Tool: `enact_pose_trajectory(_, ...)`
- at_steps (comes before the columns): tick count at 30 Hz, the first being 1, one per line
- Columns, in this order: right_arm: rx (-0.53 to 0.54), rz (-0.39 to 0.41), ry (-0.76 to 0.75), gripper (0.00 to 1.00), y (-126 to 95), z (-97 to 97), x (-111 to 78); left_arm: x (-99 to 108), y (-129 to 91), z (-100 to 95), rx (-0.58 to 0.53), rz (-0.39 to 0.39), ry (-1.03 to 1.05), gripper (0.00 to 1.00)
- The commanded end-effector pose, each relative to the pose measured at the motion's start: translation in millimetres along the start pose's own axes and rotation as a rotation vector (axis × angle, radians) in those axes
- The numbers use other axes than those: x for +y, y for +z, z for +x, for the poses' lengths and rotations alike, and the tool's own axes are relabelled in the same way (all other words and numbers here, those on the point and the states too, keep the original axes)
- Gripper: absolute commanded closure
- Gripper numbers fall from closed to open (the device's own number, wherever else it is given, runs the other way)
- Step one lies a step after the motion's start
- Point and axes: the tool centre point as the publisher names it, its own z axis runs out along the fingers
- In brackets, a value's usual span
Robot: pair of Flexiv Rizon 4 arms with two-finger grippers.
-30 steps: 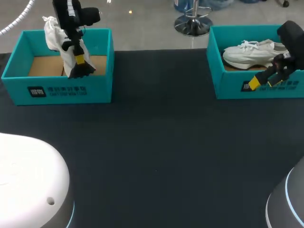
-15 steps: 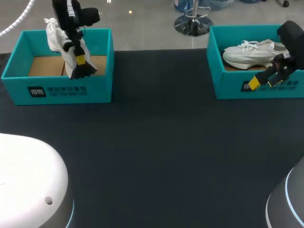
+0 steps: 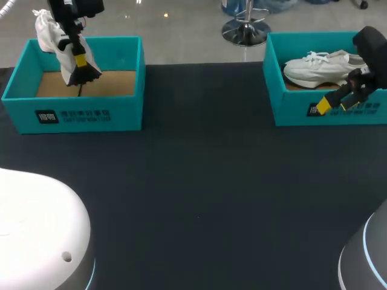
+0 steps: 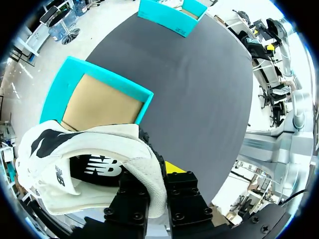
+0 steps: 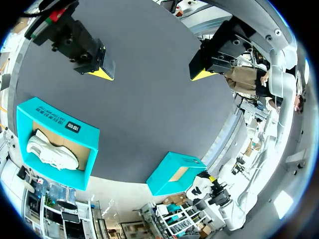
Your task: Take the shoe out of the shoebox, open the shoe tongue, remove and reinsert the insole, then place the shoe into the shoebox
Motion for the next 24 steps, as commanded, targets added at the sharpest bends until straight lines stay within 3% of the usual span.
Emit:
enact_pose_trajectory(1,-0.001,0.002,0.001,0.00,0.6,-0.3,1.0,10.5,-20.0,-30.8,0.054,-0.012,0.009,1.00)
enact_pose_trajectory(9,-0.001,0.002,0.001,0.00,0.6,-0.3,1.0,30.6,-21.1,-60.2,0.058,-0.014,-0.026,1.00)
enact_pose_trajectory(24,-0.001,0.002,0.001,0.00,0.6,-0.3,1.0,60.2,-13.1,-86.0,0.055,-0.014,-0.092,1.00)
